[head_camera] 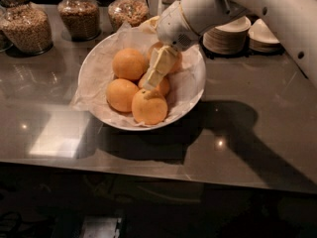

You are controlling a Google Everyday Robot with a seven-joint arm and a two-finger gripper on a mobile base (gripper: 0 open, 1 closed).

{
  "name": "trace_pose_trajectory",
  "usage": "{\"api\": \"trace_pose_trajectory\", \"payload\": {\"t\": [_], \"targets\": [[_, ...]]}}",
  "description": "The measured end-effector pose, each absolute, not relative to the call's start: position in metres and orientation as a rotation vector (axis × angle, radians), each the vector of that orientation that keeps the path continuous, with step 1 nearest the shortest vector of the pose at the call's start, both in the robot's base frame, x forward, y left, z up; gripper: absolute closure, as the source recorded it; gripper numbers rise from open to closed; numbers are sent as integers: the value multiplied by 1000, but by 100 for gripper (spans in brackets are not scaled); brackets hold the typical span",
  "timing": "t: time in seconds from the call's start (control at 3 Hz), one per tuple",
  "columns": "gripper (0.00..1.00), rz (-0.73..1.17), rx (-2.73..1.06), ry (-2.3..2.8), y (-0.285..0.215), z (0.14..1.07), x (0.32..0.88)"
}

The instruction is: Pick orange from white bowl

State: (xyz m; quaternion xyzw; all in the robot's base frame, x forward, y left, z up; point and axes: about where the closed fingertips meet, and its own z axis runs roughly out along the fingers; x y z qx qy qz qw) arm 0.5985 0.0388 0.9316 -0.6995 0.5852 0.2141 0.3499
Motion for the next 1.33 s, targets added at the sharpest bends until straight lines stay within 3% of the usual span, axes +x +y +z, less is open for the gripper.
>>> {"api": "trace_pose_trajectory", "payload": {"t": [0.67, 1.33], "targets": [[0, 559, -1790, 1573, 32, 916, 610], [0, 367, -1641, 1519, -28, 973, 617]]}}
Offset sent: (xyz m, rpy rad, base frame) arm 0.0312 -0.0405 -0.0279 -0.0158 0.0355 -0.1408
